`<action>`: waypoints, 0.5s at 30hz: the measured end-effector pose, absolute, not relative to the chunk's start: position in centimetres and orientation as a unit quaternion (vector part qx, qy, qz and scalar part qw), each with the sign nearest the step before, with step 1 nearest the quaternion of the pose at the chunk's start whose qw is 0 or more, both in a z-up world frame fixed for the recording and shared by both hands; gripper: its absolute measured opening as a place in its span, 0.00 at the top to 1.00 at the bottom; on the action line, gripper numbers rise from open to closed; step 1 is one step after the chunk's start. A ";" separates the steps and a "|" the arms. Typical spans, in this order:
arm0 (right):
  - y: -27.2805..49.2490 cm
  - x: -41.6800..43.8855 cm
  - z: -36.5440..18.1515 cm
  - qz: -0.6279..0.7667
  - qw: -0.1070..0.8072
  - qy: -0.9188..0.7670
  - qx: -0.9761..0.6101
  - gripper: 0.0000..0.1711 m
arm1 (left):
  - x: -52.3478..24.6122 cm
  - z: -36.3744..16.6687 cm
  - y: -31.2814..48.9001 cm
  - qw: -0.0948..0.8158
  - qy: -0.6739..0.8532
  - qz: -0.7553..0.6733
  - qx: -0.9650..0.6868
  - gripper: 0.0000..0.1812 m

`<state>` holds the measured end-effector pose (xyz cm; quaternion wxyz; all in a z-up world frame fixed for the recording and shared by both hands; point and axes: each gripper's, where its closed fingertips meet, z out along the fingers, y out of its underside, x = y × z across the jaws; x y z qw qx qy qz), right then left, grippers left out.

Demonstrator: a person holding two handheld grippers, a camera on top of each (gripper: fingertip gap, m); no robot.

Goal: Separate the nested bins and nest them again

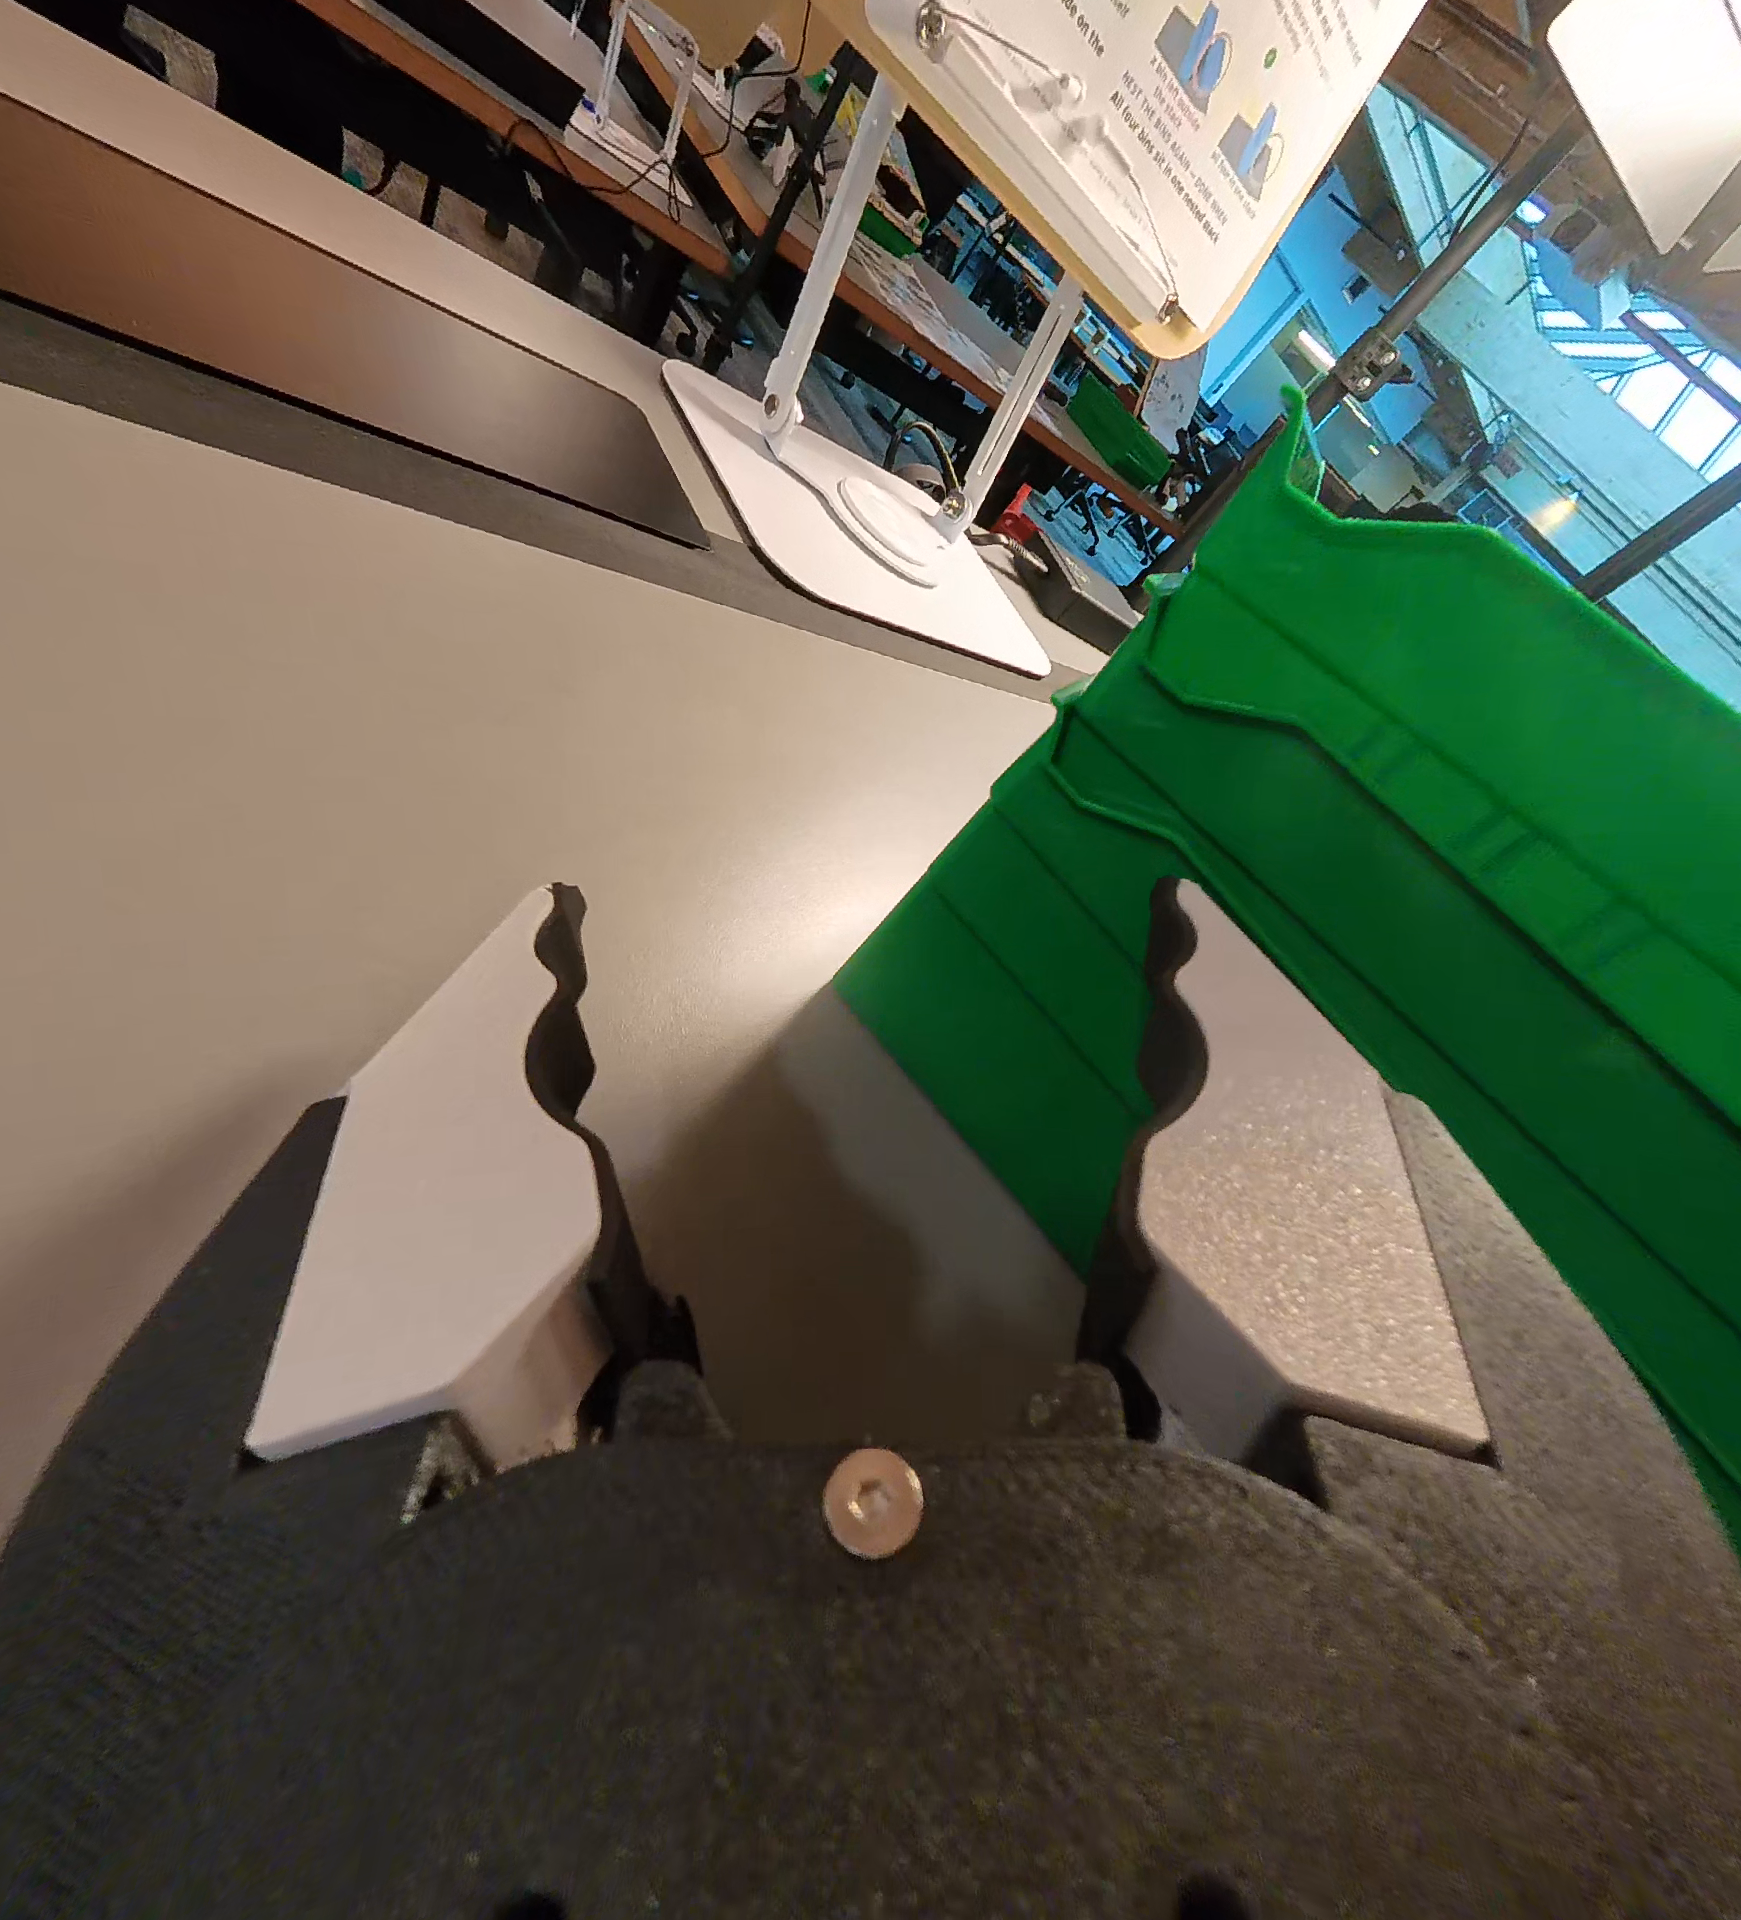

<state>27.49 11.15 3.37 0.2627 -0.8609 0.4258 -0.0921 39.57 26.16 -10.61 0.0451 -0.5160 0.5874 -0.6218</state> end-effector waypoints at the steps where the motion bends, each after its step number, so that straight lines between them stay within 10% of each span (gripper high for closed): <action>1: 10.1 27.4 3.7 -0.097 0.266 0.427 -0.859 0.27 | 39.6 -10.6 26.2 0.044 0.586 -0.622 -0.517 0.40; 15: -23.4 26.5 -3.2 -0.144 0.156 0.579 -0.787 0.17 | 39.2 -10.9 25.5 0.049 0.605 -0.613 -0.505 0.40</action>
